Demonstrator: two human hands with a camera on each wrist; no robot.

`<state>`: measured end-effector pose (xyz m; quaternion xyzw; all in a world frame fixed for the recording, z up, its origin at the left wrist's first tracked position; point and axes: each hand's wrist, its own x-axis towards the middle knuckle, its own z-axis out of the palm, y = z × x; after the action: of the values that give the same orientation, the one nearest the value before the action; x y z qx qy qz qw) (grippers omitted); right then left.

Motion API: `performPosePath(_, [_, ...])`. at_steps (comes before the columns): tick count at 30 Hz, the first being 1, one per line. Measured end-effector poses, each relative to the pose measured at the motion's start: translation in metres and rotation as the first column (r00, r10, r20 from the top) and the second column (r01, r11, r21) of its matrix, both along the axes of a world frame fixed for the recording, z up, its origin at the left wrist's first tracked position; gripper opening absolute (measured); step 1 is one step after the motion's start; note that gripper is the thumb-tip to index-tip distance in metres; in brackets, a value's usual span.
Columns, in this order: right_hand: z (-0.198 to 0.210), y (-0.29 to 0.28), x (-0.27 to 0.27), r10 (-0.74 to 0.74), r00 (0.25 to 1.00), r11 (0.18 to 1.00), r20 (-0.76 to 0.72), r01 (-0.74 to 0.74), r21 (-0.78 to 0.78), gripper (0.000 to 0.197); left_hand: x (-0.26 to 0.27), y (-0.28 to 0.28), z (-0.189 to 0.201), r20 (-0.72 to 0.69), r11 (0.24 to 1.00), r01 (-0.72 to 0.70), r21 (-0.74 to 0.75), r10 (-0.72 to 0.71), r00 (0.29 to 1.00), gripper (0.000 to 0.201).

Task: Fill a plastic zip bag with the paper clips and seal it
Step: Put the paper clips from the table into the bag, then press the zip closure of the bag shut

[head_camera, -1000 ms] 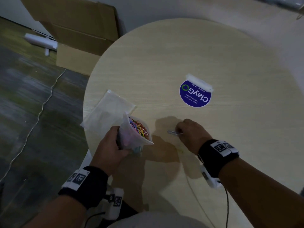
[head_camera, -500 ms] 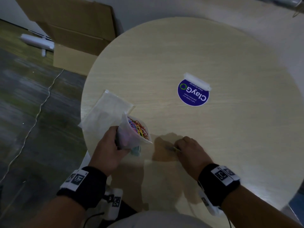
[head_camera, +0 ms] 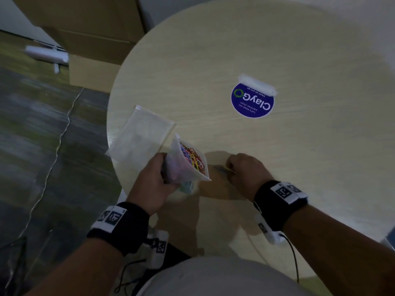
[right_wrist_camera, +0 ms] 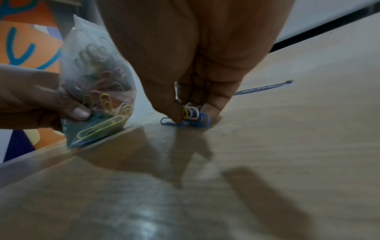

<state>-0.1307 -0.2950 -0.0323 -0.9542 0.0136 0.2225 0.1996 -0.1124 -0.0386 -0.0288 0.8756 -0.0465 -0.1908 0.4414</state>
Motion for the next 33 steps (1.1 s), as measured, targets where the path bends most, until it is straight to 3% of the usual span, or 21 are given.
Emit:
performPosePath(4, [0.009,-0.017,0.001,-0.177,0.984,0.983,0.023,0.176,0.058,0.014,-0.002,0.0,-0.001,0.0,1.0,0.002,0.005,-0.002,1.0,0.063])
performPosePath(7, [0.033,-0.024,0.006,-0.36,0.928,0.918,0.099,0.334,0.214,0.01,-0.003,-0.001,-0.002,-0.002,1.0,-0.006,0.014,0.006,1.0,0.063])
performPosePath(9, [0.056,-0.023,0.011,-0.409,0.904,0.885,0.124,0.359,0.296,0.007,-0.004,-0.001,-0.002,-0.001,1.0,-0.005,0.016,0.005,1.0,0.064])
performPosePath(12, [0.089,-0.007,0.016,-0.352,0.929,0.867,0.112,0.278,0.413,0.005,-0.005,-0.004,0.0,-0.005,1.0,0.003,0.02,-0.003,1.0,0.063])
performPosePath(21, [0.106,0.047,0.021,-0.031,0.979,0.96,0.204,-0.028,0.278,0.018,-0.005,-0.016,0.006,0.026,0.999,0.003,0.047,-0.005,1.0,0.06])
performPosePath(23, [0.11,0.043,0.019,-0.089,0.968,0.941,0.235,0.005,0.338,0.018,-0.004,-0.017,0.004,0.02,0.999,0.003,0.046,-0.004,1.0,0.059])
performPosePath(27, [0.104,0.026,0.012,-0.344,0.919,0.849,0.193,0.216,0.482,0.018,-0.005,-0.018,-0.001,0.012,0.999,-0.038,0.014,0.038,0.999,0.053])
performPosePath(30, [0.088,0.02,0.005,-0.238,0.966,0.914,0.096,0.19,0.359,0.032,-0.005,-0.029,-0.001,-0.012,0.998,-0.049,-0.025,0.049,0.999,0.051])
performPosePath(33, [0.079,0.014,0.003,-0.198,0.969,0.945,0.145,0.149,0.292,0.009,0.002,-0.04,0.011,-0.113,0.997,0.063,-0.043,-0.067,0.991,0.052])
